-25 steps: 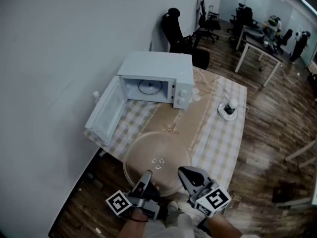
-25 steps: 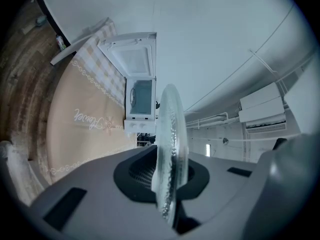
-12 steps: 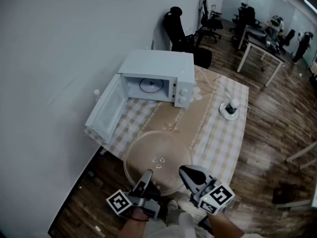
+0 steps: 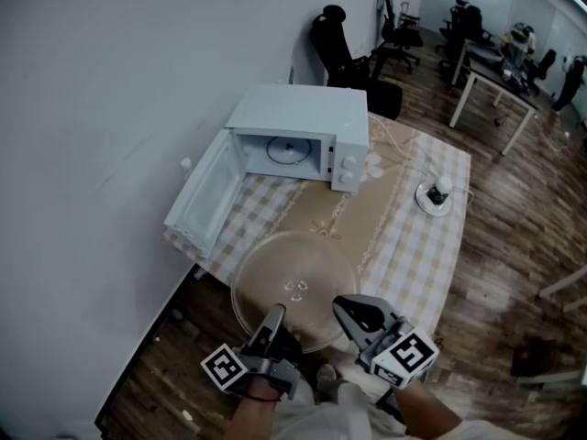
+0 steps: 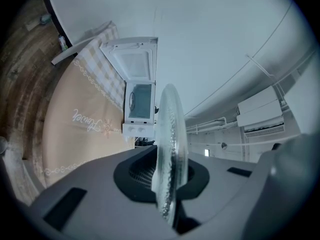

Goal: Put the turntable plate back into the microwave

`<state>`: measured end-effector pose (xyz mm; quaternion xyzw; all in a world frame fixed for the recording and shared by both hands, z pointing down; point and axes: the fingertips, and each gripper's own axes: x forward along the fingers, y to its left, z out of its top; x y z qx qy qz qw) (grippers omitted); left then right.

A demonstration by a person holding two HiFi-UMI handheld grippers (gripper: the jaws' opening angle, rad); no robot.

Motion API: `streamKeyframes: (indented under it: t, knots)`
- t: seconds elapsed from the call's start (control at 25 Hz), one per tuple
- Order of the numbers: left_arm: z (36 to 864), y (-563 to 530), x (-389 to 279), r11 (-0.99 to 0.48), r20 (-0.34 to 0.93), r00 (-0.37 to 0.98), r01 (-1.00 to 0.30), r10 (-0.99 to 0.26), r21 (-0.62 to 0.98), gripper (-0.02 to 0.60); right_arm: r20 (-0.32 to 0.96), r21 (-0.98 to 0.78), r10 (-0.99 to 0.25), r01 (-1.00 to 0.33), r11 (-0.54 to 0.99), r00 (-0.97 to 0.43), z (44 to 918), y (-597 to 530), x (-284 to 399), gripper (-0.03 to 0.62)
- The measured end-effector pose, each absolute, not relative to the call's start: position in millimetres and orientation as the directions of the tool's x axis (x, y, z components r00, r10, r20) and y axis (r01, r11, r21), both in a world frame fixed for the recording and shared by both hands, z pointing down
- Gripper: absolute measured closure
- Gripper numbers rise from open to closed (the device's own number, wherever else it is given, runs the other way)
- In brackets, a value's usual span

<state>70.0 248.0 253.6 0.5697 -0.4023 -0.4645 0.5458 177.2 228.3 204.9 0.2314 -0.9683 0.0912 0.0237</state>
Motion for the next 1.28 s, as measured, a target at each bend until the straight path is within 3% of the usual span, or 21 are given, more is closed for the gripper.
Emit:
streamKeyframes:
  t: [1.28]
  knots:
    - [296, 86, -28, -0.035, -0.069, 0.316, 0.111, -0.946, 0.993, 0.566, 0.187, -0.068, -0.547, -0.566, 0.821, -0.816, 244, 72, 73, 0.560]
